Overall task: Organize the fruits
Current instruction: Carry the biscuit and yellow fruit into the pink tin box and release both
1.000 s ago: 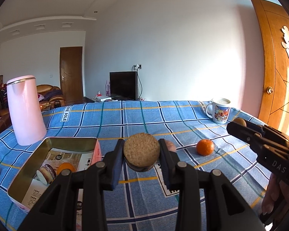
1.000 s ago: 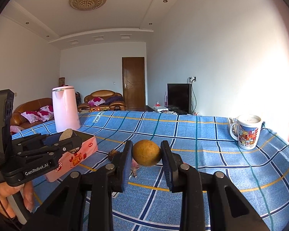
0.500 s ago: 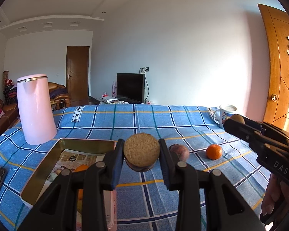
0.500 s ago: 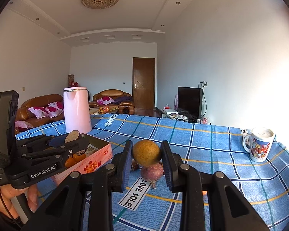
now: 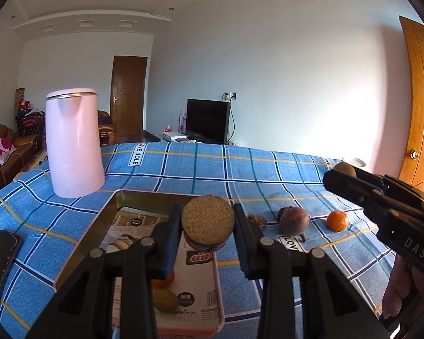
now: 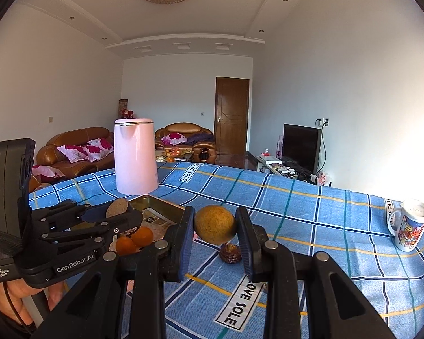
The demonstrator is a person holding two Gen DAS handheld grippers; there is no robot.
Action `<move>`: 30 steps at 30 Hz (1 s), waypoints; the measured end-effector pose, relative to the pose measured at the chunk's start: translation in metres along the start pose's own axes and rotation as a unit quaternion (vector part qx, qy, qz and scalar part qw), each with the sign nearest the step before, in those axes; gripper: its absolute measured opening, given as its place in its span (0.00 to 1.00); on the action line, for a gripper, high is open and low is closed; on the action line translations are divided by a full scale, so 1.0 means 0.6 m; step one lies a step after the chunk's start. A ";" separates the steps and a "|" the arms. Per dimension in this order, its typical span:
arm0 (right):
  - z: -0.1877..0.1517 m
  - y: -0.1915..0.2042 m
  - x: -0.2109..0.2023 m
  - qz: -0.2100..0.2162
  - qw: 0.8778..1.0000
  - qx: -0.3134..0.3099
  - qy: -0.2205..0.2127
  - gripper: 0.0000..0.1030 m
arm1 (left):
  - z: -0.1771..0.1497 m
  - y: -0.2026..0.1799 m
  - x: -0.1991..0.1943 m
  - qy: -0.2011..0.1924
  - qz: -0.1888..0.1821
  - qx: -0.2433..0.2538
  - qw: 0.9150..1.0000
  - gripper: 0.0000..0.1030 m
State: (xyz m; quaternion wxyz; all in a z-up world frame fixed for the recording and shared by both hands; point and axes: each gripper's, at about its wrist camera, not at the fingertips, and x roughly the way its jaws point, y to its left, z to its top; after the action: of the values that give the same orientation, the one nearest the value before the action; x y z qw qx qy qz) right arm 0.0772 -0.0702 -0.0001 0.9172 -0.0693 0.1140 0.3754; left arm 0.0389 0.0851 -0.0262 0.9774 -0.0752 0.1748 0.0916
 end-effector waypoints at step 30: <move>-0.043 0.188 0.188 0.121 0.970 -0.083 0.193 0.30 | -0.026 0.171 0.042 0.111 0.044 -0.049 0.992 0.35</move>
State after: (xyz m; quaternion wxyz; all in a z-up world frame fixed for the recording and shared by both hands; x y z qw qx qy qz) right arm 0.0715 0.0799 -0.0592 0.8166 -0.2022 0.2642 0.4716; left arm 0.0358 0.1860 -0.0616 0.9422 -0.1250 0.2804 0.1338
